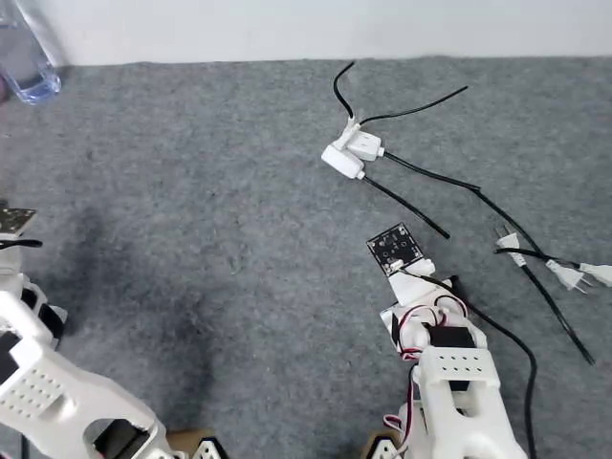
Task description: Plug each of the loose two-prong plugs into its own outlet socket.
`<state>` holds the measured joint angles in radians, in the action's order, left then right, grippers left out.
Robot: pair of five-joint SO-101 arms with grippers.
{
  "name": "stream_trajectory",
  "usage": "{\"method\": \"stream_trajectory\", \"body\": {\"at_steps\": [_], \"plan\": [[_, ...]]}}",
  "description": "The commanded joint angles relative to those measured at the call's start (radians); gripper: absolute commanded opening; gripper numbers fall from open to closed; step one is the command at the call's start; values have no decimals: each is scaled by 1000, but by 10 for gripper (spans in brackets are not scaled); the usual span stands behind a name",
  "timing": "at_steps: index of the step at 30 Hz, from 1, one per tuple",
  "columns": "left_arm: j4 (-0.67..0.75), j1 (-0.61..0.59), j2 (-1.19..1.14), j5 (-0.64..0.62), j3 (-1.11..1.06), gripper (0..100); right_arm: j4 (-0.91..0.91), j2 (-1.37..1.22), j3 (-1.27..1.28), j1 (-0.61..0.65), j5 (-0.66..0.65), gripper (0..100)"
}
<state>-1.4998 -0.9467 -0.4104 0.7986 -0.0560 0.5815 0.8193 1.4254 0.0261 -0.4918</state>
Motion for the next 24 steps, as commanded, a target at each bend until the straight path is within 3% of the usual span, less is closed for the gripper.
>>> {"method": "stream_trajectory", "body": {"at_steps": [1,3,5,8,11,18,24], "plan": [[-38,3,6,-235,-1,145,-16,19,-8,4,9,339],[-34,3,6,-405,-1,145,-16,19,-8,4,9,339],[-34,3,6,-485,4,145,-16,19,-8,4,9,339],[-34,31,6,-462,4,122,-16,19,-8,4,9,339],[-40,75,6,-427,1,4,-16,19,-8,4,9,339],[-32,132,11,-402,5,13,-16,19,-8,4,9,339],[-40,285,17,-399,189,13,-16,19,-8,4,9,339]]}}
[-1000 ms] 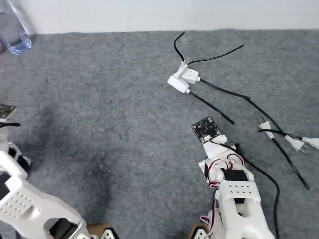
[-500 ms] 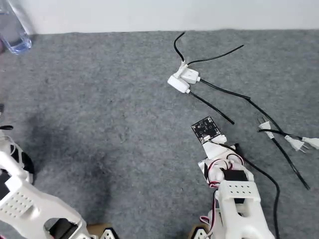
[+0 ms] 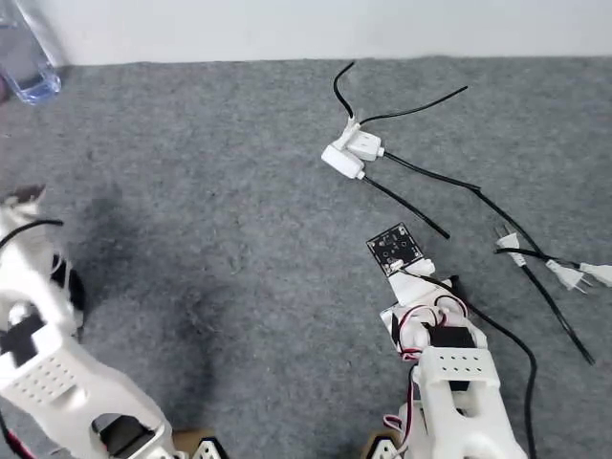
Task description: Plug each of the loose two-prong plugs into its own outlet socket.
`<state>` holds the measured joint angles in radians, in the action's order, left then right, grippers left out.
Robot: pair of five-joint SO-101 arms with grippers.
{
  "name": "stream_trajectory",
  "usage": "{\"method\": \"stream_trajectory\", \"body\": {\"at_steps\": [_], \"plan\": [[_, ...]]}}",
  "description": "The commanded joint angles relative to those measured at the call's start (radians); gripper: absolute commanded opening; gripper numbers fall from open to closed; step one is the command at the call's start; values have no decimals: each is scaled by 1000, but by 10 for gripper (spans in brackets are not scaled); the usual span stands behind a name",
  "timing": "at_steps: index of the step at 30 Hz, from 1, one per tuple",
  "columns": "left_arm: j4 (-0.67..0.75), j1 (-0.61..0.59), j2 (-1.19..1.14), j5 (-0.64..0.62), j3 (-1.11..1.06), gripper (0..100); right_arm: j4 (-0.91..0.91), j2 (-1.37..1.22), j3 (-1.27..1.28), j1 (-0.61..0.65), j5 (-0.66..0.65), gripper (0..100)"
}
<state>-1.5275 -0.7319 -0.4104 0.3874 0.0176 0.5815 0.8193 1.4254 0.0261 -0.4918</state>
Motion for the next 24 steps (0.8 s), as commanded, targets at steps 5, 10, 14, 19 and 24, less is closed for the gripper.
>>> {"method": "stream_trajectory", "body": {"at_steps": [5,10,14,19,24], "plan": [[-12,180,8,181,332,13,-16,19,-8,4,9,339],[-14,281,8,373,409,13,-18,19,-8,4,8,339],[-21,393,8,459,407,13,-42,13,-8,4,8,339],[-35,592,15,459,407,13,-48,12,-8,4,8,339],[17,758,8,459,407,12,-51,12,-8,-1,8,339]]}}
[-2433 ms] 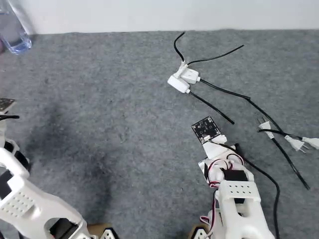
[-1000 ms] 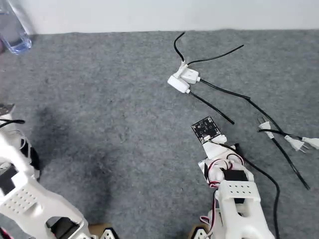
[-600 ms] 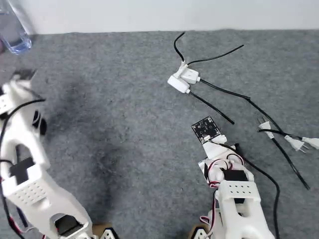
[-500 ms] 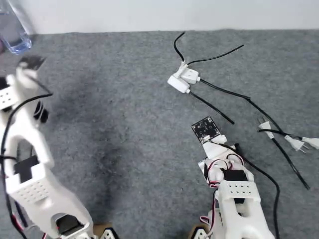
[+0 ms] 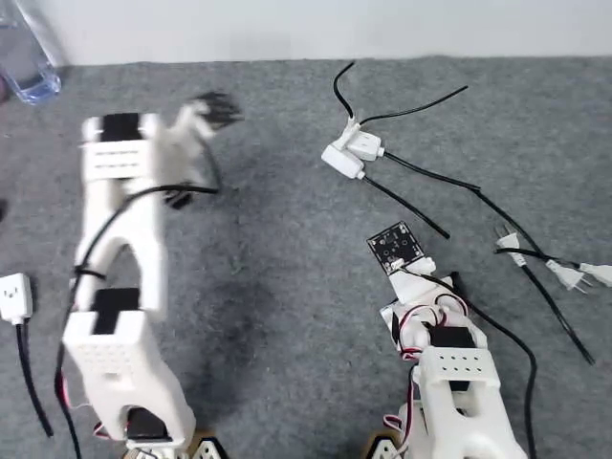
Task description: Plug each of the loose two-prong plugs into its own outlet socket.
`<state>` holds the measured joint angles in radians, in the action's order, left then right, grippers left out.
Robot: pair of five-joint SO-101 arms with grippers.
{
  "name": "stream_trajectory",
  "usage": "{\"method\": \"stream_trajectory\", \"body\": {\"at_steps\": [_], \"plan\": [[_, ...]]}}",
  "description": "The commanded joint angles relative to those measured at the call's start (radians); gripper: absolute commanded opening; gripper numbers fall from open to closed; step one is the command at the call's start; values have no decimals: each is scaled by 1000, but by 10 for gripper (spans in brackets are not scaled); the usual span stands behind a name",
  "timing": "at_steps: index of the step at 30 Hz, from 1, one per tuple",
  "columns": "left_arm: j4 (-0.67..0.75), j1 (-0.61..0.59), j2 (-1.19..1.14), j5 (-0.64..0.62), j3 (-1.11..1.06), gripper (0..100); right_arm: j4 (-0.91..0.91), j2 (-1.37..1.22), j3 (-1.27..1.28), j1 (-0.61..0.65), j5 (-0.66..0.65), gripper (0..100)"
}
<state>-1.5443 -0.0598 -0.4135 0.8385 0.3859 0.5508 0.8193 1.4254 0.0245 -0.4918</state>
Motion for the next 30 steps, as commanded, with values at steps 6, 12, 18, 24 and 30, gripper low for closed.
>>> {"method": "stream_trajectory", "body": {"at_steps": [6,12,18,24,30], "plan": [[15,256,17,-21,8,12,-71,13,-8,-45,17,339],[123,365,20,-35,-179,12,-97,15,-8,-76,48,339],[350,410,21,-35,-404,12,-97,15,-8,-76,48,339],[493,502,41,-100,-607,12,-99,15,-8,-74,48,339],[493,565,160,-135,-745,12,-99,12,-11,-73,46,339]]}}
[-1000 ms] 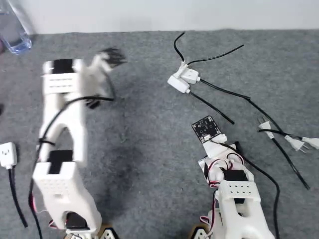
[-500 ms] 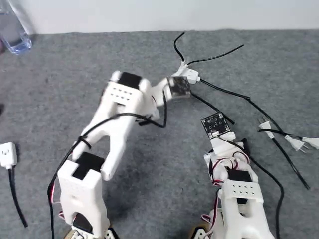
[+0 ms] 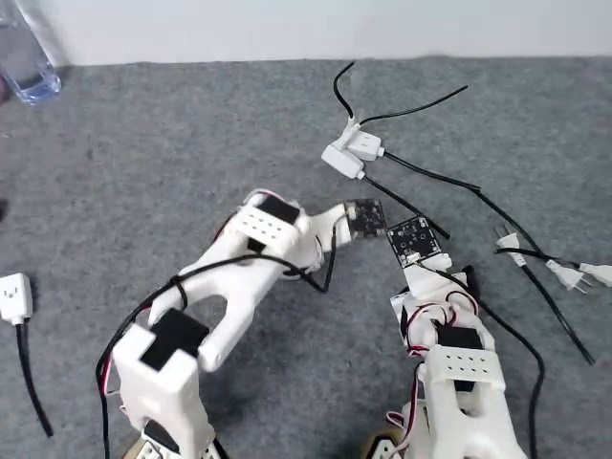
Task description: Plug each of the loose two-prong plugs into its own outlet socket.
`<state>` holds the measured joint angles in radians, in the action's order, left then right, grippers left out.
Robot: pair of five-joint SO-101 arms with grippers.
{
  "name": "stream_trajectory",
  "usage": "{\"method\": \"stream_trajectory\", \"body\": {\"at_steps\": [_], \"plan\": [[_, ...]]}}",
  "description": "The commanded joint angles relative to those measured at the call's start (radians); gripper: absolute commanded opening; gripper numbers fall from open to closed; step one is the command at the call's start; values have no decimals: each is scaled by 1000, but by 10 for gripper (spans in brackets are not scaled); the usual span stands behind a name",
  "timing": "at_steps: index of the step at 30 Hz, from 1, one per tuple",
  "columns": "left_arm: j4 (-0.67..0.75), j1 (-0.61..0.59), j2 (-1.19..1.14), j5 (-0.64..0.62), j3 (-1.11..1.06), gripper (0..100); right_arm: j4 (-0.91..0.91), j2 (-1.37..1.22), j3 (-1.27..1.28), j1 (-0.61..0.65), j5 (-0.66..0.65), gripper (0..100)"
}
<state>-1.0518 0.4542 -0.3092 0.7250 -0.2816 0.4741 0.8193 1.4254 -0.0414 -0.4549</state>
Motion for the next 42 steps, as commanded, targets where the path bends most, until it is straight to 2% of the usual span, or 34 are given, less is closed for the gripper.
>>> {"method": "stream_trajectory", "body": {"at_steps": [1,5,14,20,25,34,42], "plan": [[3,64,80,-21,-110,12,-22,12,-11,-7,9,339],[3,100,180,-52,-203,12,-24,12,-12,-8,9,339],[8,91,345,-100,-335,13,-48,10,-6,-12,9,339],[8,49,358,-100,-340,41,-47,10,-6,-12,9,339],[9,49,359,-91,-335,9,-47,10,-6,-12,9,339],[37,35,361,-48,-334,13,-47,10,-6,-8,9,339],[29,69,359,-49,-335,15,-47,10,-6,-7,9,339]]}}
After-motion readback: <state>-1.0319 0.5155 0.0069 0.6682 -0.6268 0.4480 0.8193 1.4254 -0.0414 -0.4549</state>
